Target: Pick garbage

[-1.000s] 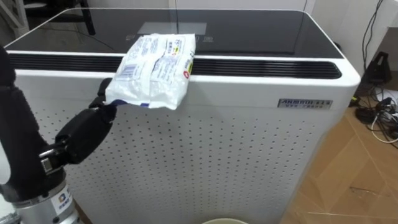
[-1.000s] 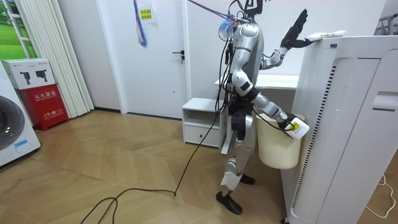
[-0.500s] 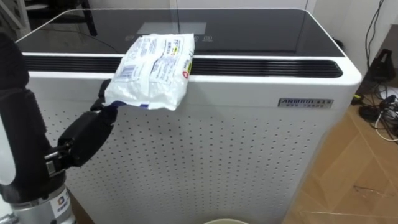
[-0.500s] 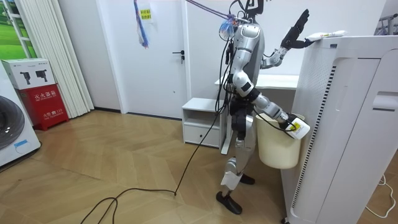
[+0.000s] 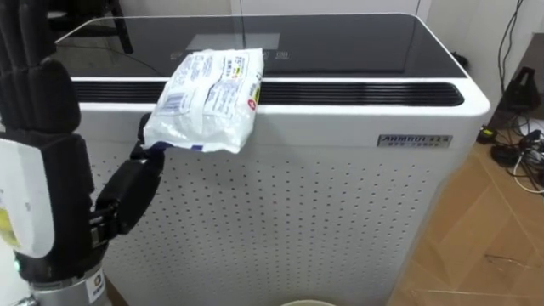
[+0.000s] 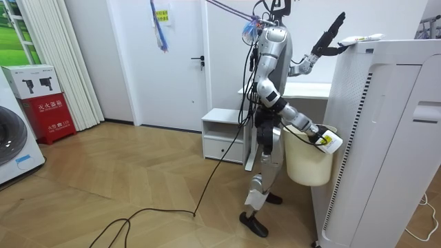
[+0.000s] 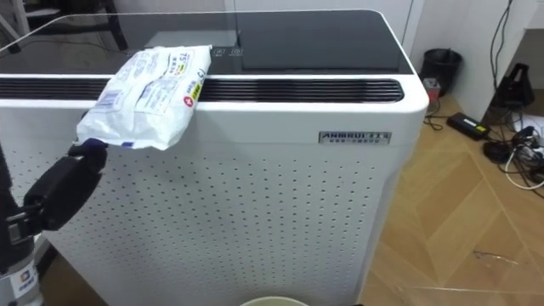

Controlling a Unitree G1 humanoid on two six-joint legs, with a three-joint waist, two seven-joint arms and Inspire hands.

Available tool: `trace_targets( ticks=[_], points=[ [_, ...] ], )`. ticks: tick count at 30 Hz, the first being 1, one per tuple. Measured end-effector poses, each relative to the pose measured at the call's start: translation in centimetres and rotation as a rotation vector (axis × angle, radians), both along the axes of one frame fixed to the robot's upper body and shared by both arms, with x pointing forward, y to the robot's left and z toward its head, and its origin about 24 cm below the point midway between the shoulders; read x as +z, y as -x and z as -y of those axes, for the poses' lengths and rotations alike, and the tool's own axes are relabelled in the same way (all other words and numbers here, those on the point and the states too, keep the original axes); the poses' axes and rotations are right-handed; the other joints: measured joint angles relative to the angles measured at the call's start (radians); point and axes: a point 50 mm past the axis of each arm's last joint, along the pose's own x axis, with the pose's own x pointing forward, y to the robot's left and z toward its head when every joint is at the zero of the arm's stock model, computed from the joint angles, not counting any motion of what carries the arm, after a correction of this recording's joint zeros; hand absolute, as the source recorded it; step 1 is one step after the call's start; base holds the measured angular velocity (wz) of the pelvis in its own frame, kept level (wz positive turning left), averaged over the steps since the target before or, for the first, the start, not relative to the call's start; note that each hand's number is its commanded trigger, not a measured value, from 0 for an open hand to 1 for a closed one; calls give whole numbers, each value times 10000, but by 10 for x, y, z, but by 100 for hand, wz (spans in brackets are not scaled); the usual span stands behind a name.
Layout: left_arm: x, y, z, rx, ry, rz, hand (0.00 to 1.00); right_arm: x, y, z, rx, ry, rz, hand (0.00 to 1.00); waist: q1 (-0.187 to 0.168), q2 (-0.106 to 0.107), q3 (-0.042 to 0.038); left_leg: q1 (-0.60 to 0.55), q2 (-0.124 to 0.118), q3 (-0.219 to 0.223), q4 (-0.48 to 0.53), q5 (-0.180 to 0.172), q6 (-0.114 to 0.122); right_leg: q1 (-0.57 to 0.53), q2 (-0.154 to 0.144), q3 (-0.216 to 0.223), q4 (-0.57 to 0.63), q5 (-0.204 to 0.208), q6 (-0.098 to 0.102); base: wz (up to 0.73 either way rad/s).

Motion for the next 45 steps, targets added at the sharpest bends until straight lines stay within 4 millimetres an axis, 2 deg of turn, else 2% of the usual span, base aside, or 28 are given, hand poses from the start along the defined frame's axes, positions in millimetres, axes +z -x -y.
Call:
trace_targets(
  ticks=[5, 7, 13, 29, 30, 31, 32, 39, 45],
  points=[
    [-9, -1, 2, 58, -232, -625, 0, 0, 0, -1, 92, -67, -25, 100, -192, -6, -8, -89, -62, 14, 2, 24, 62, -50, -55, 8, 4, 59, 76, 0],
    [-12, -2, 4, 12, -296, -868, 0, 0, 0, -1, 180, -105, -45, 100, -224, -11, -59, -180, -93, 18, 1, 42, 93, -143, -87, 12, 21, 76, 98, 0],
    [-14, -4, 7, -57, -428, -1196, 0, 0, -1, -1, 322, -146, -55, 100, -369, -27, -70, -203, -175, 30, -2, 58, 162, -164, -163, 24, 25, 121, 169, 0],
    [-15, -5, 17, -808, -1172, -1541, 0, 1, -2, -3, 747, -15, -49, 100, -430, 3, -95, -160, -180, 81, -64, 71, 203, -188, -173, 128, 12, 173, 175, -1],
    [-15, -5, 18, -780, -1361, -1497, 9, 1, -2, -3, 747, -12, -39, 100, -430, 5, -94, -162, -180, 87, -65, 72, 203, -185, -174, 134, 14, 174, 177, 0],
    [-15, -5, 18, -779, -1427, -1484, 64, 1, -2, -3, 746, -10, -33, 100, -430, 6, -93, -163, -179, 92, -65, 71, 203, -182, -174, 139, 15, 175, 177, 0],
    [-15, -5, 19, -765, -1549, -1446, 100, 1, -3, -3, 742, -6, -26, 100, -431, 15, -90, -164, -176, 103, -67, 71, 203, -180, -174, 152, 19, 176, 176, 0],
    [-15, -3, 29, -977, -2367, -1257, 100, 1, -3, -5, 1067, 289, -4, 100, -499, 148, -85, -144, -168, 200, -73, 64, 214, -186, -185, 250, 24, 205, 191, -3],
    [-5, -3, 33, -1014, -2614, -556, 100, 2, -6, -7, 1317, 454, 59, 100, -603, 129, -74, -142, -164, 219, -76, 62, 218, -194, -186, 257, 25, 204, 192, 0]
  ],
)
